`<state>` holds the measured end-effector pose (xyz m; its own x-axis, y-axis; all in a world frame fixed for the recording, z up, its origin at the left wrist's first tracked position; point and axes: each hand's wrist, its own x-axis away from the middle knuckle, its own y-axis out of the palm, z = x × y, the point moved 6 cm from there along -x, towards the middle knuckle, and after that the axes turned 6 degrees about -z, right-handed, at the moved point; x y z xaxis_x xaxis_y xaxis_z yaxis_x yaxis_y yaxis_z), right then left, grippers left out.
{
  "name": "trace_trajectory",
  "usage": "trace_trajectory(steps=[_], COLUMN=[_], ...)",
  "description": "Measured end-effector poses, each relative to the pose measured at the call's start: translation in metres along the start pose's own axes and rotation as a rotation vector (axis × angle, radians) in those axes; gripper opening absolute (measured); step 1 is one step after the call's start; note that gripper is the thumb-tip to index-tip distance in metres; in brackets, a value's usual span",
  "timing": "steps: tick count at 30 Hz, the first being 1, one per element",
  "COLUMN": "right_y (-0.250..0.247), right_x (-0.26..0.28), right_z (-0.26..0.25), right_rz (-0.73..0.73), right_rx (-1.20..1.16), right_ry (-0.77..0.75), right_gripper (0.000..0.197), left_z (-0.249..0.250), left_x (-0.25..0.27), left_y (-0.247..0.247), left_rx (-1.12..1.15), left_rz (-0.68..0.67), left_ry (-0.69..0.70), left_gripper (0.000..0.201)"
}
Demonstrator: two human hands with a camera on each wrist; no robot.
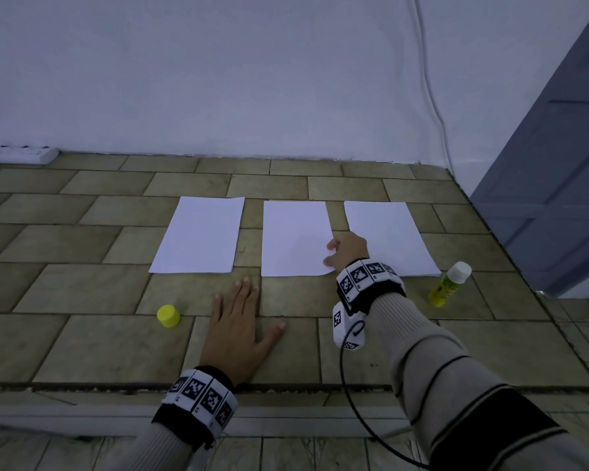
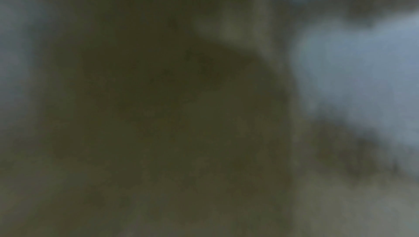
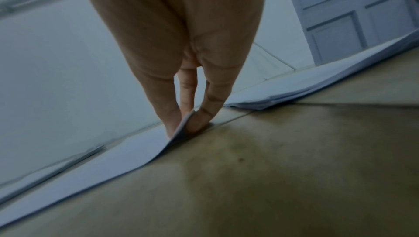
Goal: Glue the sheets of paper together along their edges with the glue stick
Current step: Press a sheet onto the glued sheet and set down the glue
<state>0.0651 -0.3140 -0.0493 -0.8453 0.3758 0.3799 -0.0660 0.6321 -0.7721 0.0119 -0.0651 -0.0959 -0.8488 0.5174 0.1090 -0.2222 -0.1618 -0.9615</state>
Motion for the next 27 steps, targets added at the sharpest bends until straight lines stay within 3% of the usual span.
trace_trajectory(steps=[7,11,14,17,20,23,27], right_y=[0.006,-0.006,-0.030,-0.063,-0.094,-0.111,-0.112], right_x=[0.004,0.026,0.056,0.098,0.135,0.152,0.154], right_z=[-0.006,-0.007,-0.010,-0.007,0.010,0.037,0.087], right_rz=[0.108,0.196,0.323,0.551,0.784,0.903,0.974], right_rx=[0.121,0.046,-0.097,-0.177,-0.140,-0.103,-0.132], right_ry=[-0.039,-0.125,-0.312,-0.522,-0.610,-0.525,-0.223], right_gripper=[0.030,0.030,0.026,0.021,0.022,0.035,0.064], left_z=[-0.001,0.001,0.015,0.035,0.026,-0.015,-0.066], left_x=[-0.001,0.001,0.007,0.012,-0.005,-0.043,-0.077], left_y=[-0.001,-0.009,-0.040,-0.091,-0.127,-0.129,-0.111], left_rx=[-0.016,0.091,0.258,0.409,0.495,0.374,0.076], left_rz=[-0.021,-0.037,0.071,0.196,0.217,0.141,0.031], left_ry=[-0.007,0.001,0.078,0.150,0.080,-0.106,-0.381], left_gripper=[0.105,0.113,0.086,0.064,0.061,0.067,0.069])
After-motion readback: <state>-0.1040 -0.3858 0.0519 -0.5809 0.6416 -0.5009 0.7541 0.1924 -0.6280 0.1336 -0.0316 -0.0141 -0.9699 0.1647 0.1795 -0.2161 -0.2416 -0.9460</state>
